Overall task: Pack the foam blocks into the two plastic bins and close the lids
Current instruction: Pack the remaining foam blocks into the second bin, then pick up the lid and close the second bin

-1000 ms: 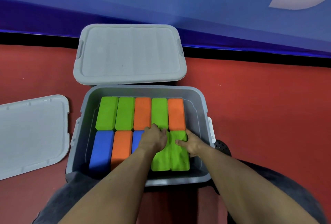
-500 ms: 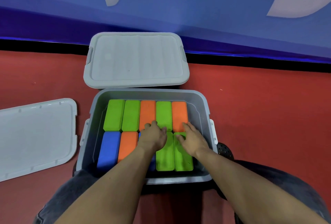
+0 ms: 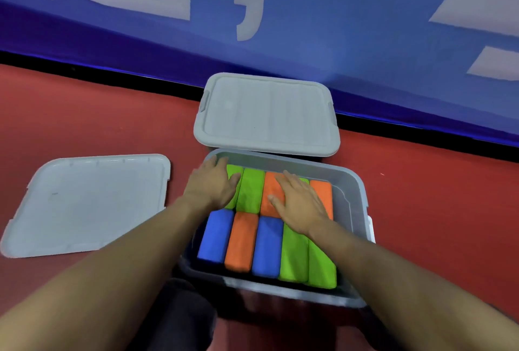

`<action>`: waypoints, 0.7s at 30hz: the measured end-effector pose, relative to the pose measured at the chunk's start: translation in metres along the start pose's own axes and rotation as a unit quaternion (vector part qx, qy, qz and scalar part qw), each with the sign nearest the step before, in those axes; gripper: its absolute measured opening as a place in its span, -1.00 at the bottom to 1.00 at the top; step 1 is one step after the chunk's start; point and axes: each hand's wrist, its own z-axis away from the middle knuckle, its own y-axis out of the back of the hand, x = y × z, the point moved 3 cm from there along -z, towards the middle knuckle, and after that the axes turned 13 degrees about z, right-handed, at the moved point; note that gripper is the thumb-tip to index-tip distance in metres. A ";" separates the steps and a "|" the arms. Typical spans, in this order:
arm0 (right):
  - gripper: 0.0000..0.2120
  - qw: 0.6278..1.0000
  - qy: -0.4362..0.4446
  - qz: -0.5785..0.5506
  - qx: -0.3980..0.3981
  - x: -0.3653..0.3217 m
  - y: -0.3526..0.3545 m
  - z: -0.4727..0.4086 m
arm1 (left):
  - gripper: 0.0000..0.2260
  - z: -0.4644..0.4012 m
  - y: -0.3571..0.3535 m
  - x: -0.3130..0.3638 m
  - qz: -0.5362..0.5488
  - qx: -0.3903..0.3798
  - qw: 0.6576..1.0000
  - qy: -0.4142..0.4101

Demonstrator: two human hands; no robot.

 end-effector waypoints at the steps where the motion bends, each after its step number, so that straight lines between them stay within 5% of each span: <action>1: -0.37 1.000 0.009 -0.001 0.001 -0.015 0.003 -0.007 | -0.47 0.003 0.014 -0.008 0.000 0.012 1.000 -0.003; 7: -0.37 0.997 0.079 0.011 -0.012 -0.105 0.008 -0.048 | -0.43 0.019 0.070 -0.090 0.010 0.047 0.997 0.057; 15: -0.36 0.983 0.169 0.044 -0.049 -0.231 -0.036 -0.108 | -0.44 0.020 0.055 -0.226 0.075 0.056 0.983 0.155; 21: -0.37 0.968 0.207 0.073 -0.122 -0.296 -0.112 -0.153 | -0.43 0.014 0.014 -0.331 0.203 0.054 0.933 0.291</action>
